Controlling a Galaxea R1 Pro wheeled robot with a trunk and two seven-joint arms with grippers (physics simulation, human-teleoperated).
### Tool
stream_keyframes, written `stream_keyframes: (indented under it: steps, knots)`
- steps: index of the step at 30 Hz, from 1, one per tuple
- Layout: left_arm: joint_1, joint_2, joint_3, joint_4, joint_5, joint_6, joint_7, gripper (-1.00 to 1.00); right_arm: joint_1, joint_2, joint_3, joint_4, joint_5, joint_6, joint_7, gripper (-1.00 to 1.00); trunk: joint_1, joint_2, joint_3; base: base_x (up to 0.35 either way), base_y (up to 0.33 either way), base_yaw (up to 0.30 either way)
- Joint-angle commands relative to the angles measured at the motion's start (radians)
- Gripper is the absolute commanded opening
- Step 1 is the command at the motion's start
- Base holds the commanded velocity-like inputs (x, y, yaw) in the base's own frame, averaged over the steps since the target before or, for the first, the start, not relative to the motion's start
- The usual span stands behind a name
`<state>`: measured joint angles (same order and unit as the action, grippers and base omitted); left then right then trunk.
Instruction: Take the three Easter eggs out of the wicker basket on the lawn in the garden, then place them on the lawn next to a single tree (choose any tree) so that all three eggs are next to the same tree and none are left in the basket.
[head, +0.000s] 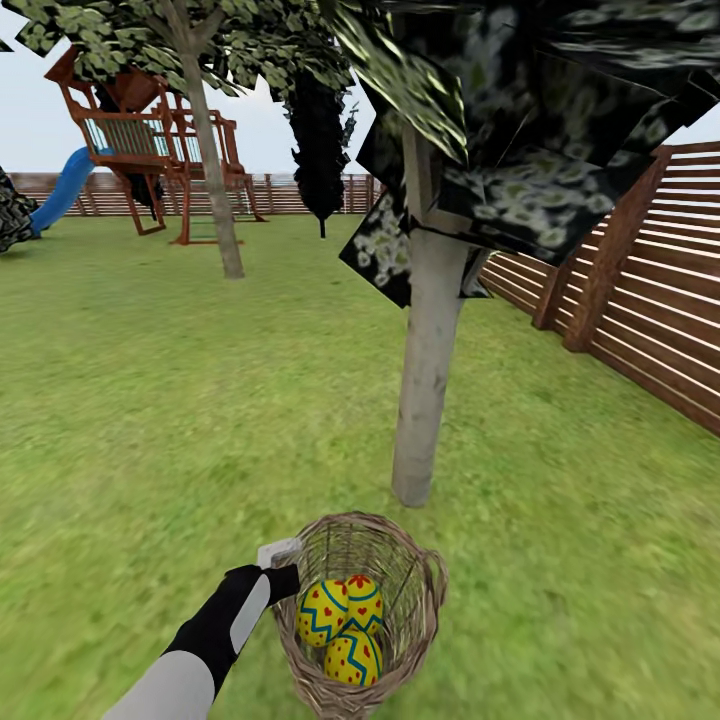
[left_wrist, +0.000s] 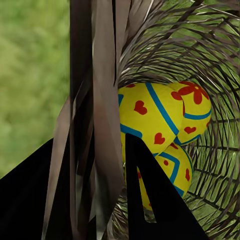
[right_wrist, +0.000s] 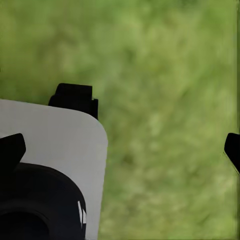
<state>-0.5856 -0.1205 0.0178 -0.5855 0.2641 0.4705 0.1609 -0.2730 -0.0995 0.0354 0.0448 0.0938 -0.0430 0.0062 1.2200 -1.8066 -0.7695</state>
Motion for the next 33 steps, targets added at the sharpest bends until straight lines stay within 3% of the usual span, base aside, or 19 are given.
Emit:
stream_keyframes:
  steps: [1, 13, 17, 18, 19, 21, 23, 25, 26, 27, 29, 33]
  knots:
    - [0.000, -0.001, 0.002, -0.002, 0.015, 0.004, 0.006, -1.00, -0.002, 0.000, 0.002, 0.004, 0.009, -0.005, 0.001, 1.00, 0.001, 0.000, -0.001, 0.339, 0.000, 0.000]
    - [0.000, 0.000, 0.002, -0.003, 0.015, 0.002, 0.006, -1.00, -0.002, 0.000, 0.002, 0.003, 0.009, -0.005, 0.001, 1.00, 0.001, 0.000, -0.001, 0.034, 0.000, 0.000]
    - [0.000, -0.002, 0.002, -0.002, 0.015, 0.003, 0.006, -1.00, -0.003, -0.004, -0.006, -0.014, 0.003, 0.002, 0.002, 1.00, 0.016, -0.028, -0.013, 0.000, 0.000, 0.000]
    - [0.000, -0.002, 0.002, -0.002, 0.015, 0.003, 0.006, -1.00, -0.014, -0.016, -0.009, -0.053, -0.002, 0.028, 0.004, 1.00, 0.020, -0.035, -0.017, 0.000, 0.000, 0.000]
    - [0.000, -0.003, 0.002, -0.002, 0.015, 0.003, 0.006, -1.00, -0.025, -0.050, -0.018, -0.125, -0.021, 0.103, 0.007, 1.00, 0.024, -0.042, -0.020, 0.000, 0.000, 0.000]
    - [0.000, -0.004, 0.002, -0.002, 0.015, 0.004, 0.006, -1.00, -0.040, -0.126, -0.086, -0.356, -0.138, 0.347, 0.020, 1.00, 0.031, -0.056, -0.026, 0.000, 0.000, 0.000]
    - [0.000, -0.004, 0.002, -0.002, 0.015, 0.004, 0.006, -1.00, -0.043, -0.221, -0.160, -0.740, -0.280, 0.742, 0.053, 1.00, 0.039, -0.070, -0.032, 0.000, 0.000, 0.000]
    - [0.000, -0.005, 0.001, -0.002, 0.015, 0.004, 0.006, -1.00, -0.043, -0.286, -0.238, -1.041, -0.392, 0.950, 0.134, 1.00, 0.047, -0.084, -0.038, 0.000, 0.000, 0.000]
    - [0.000, -0.005, 0.001, -0.003, 0.015, 0.004, 0.006, -1.00, -0.043, -0.311, -0.288, -1.189, -0.455, 1.003, 0.211, 1.00, 0.050, -0.091, -0.042, 0.000, 0.000, 0.000]
    - [0.000, -0.006, 0.000, -0.005, 0.015, 0.004, 0.006, -1.00, -0.044, -0.320, -0.320, -1.256, -0.482, 1.014, 0.275, 1.00, 0.054, -0.098, -0.045, 0.000, 0.000, 0.000]
    - [0.000, -0.006, 0.000, -0.016, 0.015, 0.004, 0.006, -1.00, -0.088, -0.324, -0.345, -1.297, -0.499, 0.964, 0.389, 1.00, 0.062, -0.112, -0.051, 0.000, 0.000, 0.000]
    - [0.000, -0.007, -0.001, -0.020, 0.015, 0.005, 0.006, -1.00, -0.104, -0.323, -0.348, -1.306, -0.498, 0.850, 0.411, 1.00, 0.077, -0.140, -0.064, 0.000, 0.000, 0.000]
